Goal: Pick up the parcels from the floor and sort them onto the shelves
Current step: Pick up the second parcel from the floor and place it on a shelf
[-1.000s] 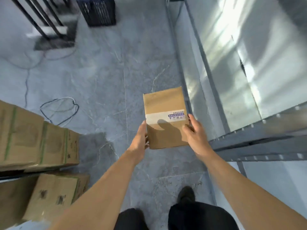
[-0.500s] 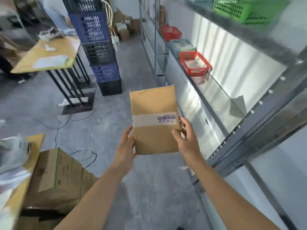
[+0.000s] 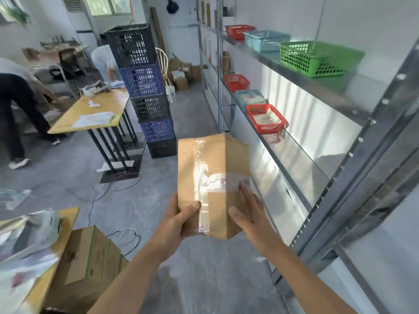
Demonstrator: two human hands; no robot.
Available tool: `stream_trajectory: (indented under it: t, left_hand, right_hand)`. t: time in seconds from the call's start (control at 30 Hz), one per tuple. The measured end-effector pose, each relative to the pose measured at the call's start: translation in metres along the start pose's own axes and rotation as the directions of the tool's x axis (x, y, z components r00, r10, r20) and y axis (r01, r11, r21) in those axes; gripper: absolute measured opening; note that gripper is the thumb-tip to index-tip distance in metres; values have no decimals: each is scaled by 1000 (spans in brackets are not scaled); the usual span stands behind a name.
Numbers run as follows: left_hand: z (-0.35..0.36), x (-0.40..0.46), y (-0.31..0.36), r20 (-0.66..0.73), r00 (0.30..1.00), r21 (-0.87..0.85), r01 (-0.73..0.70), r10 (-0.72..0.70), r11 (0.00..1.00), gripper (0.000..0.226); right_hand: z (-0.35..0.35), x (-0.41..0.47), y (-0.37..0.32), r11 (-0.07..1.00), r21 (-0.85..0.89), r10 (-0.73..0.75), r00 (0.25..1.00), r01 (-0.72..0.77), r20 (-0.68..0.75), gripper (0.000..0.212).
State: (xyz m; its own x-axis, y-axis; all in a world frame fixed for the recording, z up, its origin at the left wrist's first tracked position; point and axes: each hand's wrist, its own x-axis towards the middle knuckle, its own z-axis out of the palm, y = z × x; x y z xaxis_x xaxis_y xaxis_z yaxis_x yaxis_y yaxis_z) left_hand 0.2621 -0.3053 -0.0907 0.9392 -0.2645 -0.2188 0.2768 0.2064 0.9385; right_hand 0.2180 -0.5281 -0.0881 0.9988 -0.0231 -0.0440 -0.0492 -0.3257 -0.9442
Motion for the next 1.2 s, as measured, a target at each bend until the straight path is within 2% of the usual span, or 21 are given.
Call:
stream_trajectory:
  t: [0.07, 0.1, 0.17, 0.3, 0.4, 0.43, 0.47, 0.53, 0.57, 0.6, 0.7, 0.8, 0.87, 1.0, 1.1, 1.13, 1.2]
  left_hand:
    - [8, -4, 2, 11, 1000, 1, -16, 16, 1000, 58]
    - [11, -6, 2, 9, 1000, 5, -22, 22, 1000, 58]
    - [17, -8, 3, 7, 1000, 5, -28, 28, 1000, 58]
    - [27, -14, 6, 35, 999, 42, -36, 35, 998, 45]
    - [33, -18, 10, 31, 991, 219, -133, 129, 967, 39]
    - [34, -18, 11, 11, 981, 290, -186, 191, 939, 36]
    - [36, -18, 14, -6, 973, 345, -216, 232, 913, 43]
    - [34, -18, 15, -65, 965, 363, -213, 253, 907, 92]
    - [31, -19, 14, -96, 967, 324, -193, 235, 926, 106]
    - [26, -20, 13, -117, 970, 282, -174, 214, 944, 104]
    - [9, -26, 12, -123, 978, 184, -143, 167, 973, 82]
    - [2, -35, 5, -66, 996, -32, -55, 53, 998, 62]
    - [7, -42, 2, -23, 1000, -92, -22, 20, 995, 57]
    - [16, -49, -7, -41, 999, -109, -22, 18, 994, 56]
    - [19, -53, -9, -40, 999, -79, -35, 32, 996, 59]
    - [21, -55, -9, -30, 999, -61, -39, 37, 997, 59]
    - [20, -56, -10, -23, 998, -32, -53, 53, 998, 59]
  right_hand:
    - [-3, -2, -6, 999, -36, -8, 1000, 9, 17, 125]
    - [-6, -3, -10, 998, -57, -15, 1000, 16, 19, 135]
    - [-11, -3, -11, 999, -20, -30, 999, 30, 21, 138]
    - [-20, -6, -7, 985, 166, -40, 999, 41, -13, 100]
    - [-31, -14, -6, 931, 365, 1, 999, 18, -51, 60]
    - [-33, -16, -4, 901, 433, 1, 998, 26, -63, 54]
    - [-34, -18, -2, 873, 485, -1, 997, 41, -82, 56]
    - [-33, -20, 3, 832, 551, -1, 993, 65, -115, 70]
    - [-31, -20, 5, 820, 567, -1, 992, 73, -125, 70]
    - [-30, -18, 7, 817, 572, -3, 992, 78, -130, 66]
    - [-32, -14, 6, 871, 488, -5, 993, 64, -121, 64]
    - [-39, -10, -8, 935, 352, -4, 995, 41, -104, 70]
    - [-41, -10, -17, 955, 295, -2, 993, 37, -116, 67]
    - [-39, -15, -30, 969, 204, -104, 980, 138, -170, 63]
    - [-36, -17, -31, 985, 87, -134, 981, 147, -141, 91]
    - [-37, -19, -32, 985, 93, -132, 981, 146, -141, 92]
    - [-42, -20, -36, 973, 169, -129, 978, 156, -162, 82]
